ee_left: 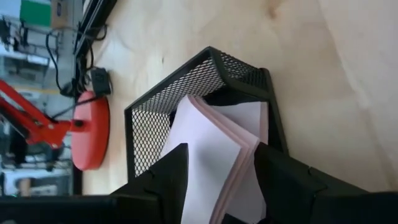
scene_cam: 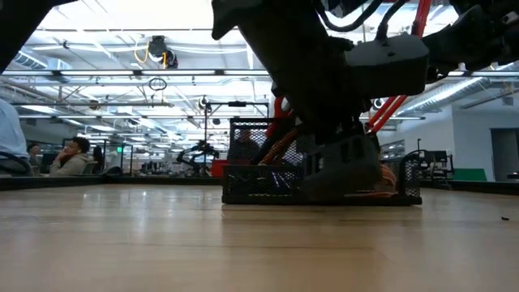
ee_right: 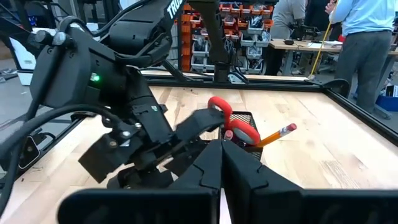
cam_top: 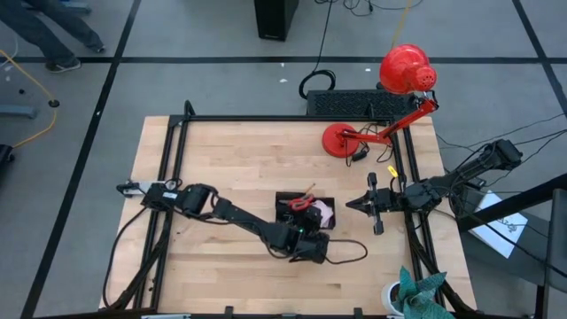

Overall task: Pick and place office supplies into organizer
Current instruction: Adjust the sticky notes

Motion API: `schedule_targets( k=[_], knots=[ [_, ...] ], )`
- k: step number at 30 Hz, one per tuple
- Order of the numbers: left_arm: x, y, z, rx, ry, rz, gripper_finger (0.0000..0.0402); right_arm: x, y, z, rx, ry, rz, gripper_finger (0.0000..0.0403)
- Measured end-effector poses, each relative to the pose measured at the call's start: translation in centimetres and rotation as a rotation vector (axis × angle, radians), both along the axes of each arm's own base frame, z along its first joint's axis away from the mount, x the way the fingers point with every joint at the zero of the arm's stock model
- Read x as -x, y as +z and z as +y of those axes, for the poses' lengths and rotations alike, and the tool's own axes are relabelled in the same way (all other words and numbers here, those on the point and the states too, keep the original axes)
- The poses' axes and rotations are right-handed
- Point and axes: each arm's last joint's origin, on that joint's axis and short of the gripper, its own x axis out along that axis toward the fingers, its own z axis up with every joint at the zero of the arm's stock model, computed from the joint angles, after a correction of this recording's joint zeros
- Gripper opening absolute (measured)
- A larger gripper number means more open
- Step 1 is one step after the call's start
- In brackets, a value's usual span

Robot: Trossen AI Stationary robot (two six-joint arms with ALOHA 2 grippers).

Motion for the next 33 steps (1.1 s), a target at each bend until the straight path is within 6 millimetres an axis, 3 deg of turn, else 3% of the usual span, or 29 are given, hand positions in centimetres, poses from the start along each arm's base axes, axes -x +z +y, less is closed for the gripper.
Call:
schedule_targets(
  k=[5,13,33],
  knots=[
    [-0.4,0.0,0.7,0.071,0.015,-0.023,0.0168,0.0,0.0,0.0,0.003,0.000,0.000,0.0001],
    [-0.8,0.3,0.5,0.107,0.001,-0.074,0.0014,0.0,0.0,0.0,0.004,0.000,-0.001,0.0001],
    [-0.6,2.1,-1.1,-0.155,-0.047,-0.045,0.0004,0.0,0.0,0.0,0.001,0.000,-0.001,0.0001]
  ],
)
